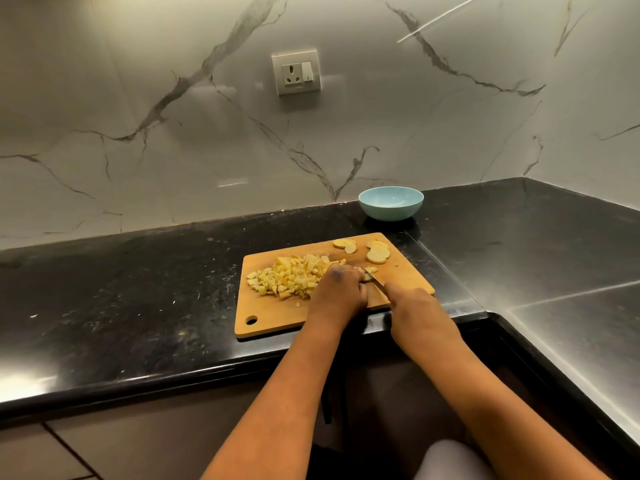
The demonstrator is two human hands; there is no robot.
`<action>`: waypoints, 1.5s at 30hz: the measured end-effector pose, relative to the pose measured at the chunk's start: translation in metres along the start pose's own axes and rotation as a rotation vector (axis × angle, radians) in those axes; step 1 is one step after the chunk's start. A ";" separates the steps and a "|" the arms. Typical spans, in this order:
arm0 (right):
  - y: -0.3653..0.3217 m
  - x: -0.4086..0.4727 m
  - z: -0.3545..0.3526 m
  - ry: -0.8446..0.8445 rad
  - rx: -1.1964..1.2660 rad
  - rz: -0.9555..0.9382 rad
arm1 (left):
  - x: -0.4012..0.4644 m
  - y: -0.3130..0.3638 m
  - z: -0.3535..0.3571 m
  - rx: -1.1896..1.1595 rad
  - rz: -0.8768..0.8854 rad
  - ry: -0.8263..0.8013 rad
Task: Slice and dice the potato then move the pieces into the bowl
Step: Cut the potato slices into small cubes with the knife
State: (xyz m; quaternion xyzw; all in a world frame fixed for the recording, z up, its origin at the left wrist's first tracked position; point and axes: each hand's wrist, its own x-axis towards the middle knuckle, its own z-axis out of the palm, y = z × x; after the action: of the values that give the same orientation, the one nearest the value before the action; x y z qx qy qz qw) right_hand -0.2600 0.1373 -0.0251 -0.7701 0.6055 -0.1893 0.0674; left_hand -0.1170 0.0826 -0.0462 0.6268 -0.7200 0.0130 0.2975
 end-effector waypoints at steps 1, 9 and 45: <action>0.005 -0.005 0.000 -0.006 0.013 0.013 | -0.001 0.000 0.000 0.002 0.005 0.004; 0.019 0.000 -0.010 0.102 0.237 0.031 | -0.006 0.002 -0.005 -0.064 -0.002 0.039; 0.031 0.008 -0.059 -0.251 0.414 0.112 | -0.010 -0.003 -0.005 0.058 0.127 0.175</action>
State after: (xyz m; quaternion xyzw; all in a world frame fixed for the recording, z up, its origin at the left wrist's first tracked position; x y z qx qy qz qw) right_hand -0.3089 0.1289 0.0204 -0.7226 0.5825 -0.2082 0.3087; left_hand -0.1118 0.0927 -0.0478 0.5849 -0.7288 0.1074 0.3394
